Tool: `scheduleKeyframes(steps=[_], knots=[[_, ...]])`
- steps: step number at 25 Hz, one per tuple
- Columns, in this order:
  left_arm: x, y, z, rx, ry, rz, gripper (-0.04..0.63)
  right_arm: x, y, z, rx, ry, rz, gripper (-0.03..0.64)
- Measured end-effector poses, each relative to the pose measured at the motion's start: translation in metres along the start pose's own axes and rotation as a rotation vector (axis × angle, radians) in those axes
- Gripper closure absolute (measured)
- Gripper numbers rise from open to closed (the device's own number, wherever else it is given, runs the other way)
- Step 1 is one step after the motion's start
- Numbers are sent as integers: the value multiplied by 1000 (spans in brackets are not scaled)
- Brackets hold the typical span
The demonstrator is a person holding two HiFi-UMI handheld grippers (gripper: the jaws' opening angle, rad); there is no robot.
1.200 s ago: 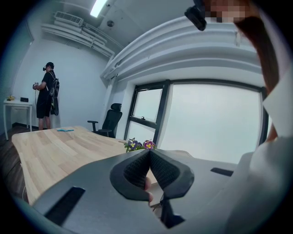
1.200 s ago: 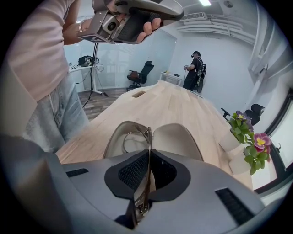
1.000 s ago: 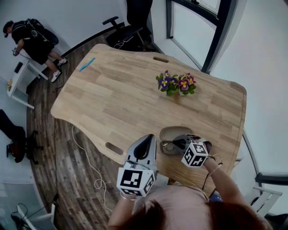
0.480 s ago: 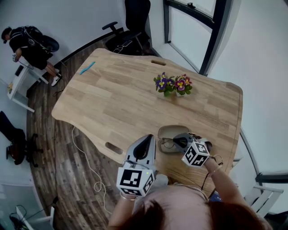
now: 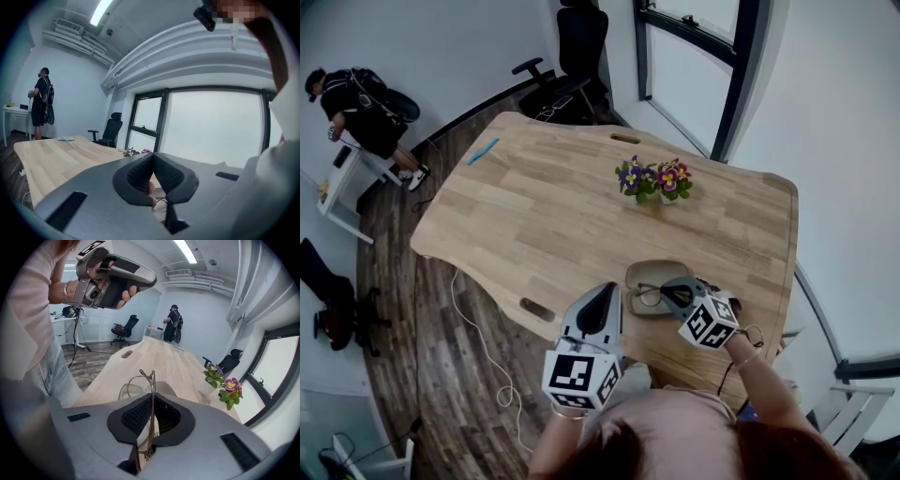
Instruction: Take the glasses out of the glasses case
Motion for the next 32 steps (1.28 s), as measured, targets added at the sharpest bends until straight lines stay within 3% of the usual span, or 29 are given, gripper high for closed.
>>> scheduleKeyframes(steps=[32], knots=[[43, 23, 55, 53, 46, -29, 595, -21, 26, 91, 309, -181, -260, 603]])
Point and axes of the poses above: the fingertips, and each gripper's own axes: z backward along the fingers, x to its right, y out of its top, the point moved 6 cm from there along z, backward along the fingers, and after that the axes turned 14 degrees about -z, right-handed, at the moved point
